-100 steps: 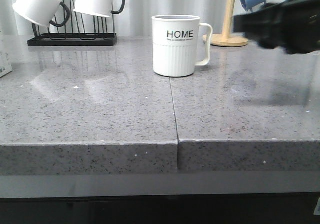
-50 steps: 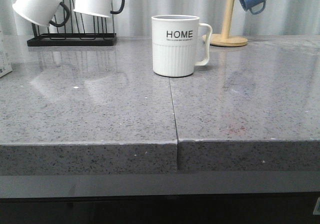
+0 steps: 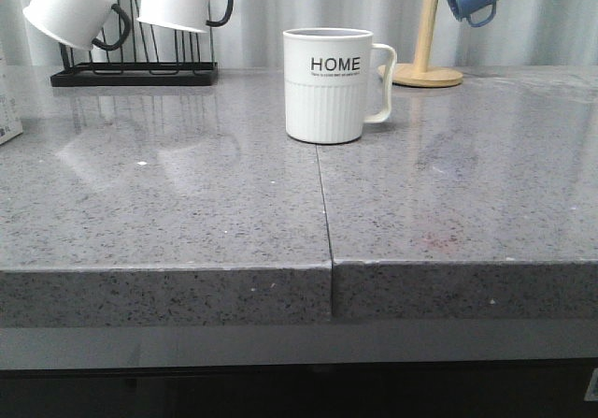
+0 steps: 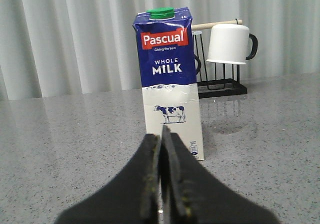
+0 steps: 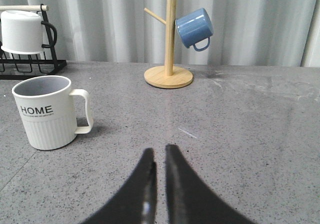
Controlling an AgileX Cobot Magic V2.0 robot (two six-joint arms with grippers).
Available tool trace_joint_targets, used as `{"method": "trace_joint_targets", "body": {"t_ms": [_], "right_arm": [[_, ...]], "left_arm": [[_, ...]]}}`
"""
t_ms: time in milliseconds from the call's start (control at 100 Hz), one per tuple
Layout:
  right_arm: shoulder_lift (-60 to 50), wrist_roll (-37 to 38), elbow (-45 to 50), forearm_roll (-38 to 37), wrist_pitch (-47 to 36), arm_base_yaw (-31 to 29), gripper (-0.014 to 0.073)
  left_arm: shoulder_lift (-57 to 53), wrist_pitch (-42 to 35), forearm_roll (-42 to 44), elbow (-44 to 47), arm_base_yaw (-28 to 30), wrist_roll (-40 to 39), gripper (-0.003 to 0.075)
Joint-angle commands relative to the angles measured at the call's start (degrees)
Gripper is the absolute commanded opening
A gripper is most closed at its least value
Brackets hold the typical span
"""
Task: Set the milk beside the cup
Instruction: 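Release the mug and withdraw the right gripper, then move the left gripper toward the Pascual milk carton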
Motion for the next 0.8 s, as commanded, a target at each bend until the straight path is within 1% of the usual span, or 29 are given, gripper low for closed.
{"method": "trace_joint_targets", "body": {"t_ms": [0,20,70,790], "right_arm": [[0.13,-0.02,-1.39,-0.7,-2.87,-0.25,-0.0096],[0.13,-0.02,-1.39,-0.7,-2.72,-0.25,-0.0127],[0.13,-0.02,-1.39,-0.65,-2.5,-0.25,-0.0113],[0.13,-0.02,-1.39,-0.65,-2.23,-0.25,-0.012]], "left_arm": [[-1.9,-4.52,-0.21,2.89,0.05,-0.39,-0.002],[-1.9,-4.52,-0.21,2.89,0.05,-0.39,-0.0021],[-1.9,-4.52,-0.21,2.89,0.05,-0.39,-0.0021],[-1.9,-5.2,-0.21,2.89,0.05,-0.39,-0.0021]]}}
